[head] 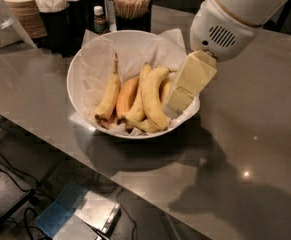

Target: Pick banana from white bowl

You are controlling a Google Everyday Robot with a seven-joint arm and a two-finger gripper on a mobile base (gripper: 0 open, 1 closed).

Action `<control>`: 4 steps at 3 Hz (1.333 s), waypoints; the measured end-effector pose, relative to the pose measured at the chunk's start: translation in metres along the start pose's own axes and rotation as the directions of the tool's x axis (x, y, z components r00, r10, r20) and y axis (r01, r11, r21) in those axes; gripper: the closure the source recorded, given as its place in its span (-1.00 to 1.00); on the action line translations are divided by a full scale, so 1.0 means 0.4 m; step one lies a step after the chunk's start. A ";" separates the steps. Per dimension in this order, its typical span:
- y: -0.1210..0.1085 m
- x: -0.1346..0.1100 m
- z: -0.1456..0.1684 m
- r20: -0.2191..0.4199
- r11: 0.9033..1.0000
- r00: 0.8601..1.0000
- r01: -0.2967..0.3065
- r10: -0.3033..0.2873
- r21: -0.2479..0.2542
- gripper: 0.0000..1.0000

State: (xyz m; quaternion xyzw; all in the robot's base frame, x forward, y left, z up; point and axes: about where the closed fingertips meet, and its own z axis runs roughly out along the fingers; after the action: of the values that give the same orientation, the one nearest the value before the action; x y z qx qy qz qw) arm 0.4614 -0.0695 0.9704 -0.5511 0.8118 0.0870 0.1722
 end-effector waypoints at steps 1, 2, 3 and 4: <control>-0.014 -0.028 0.031 0.007 0.987 0.987 -0.162 0.162 0.006 -1.00; -0.026 -0.051 0.052 0.036 0.942 0.942 -0.334 0.334 0.003 -1.00; -0.024 -0.067 0.075 0.064 0.874 0.872 -0.485 0.485 -0.011 -1.00; -0.008 -0.089 0.121 0.073 0.817 0.814 -0.576 0.577 -0.037 -1.00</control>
Offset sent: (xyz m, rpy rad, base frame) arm 0.0337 0.0289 -0.0200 0.1836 0.1982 -0.6265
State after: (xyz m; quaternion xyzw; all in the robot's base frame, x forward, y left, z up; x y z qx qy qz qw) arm 0.4849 -0.0238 0.9391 -0.2768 0.9323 0.1626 0.1667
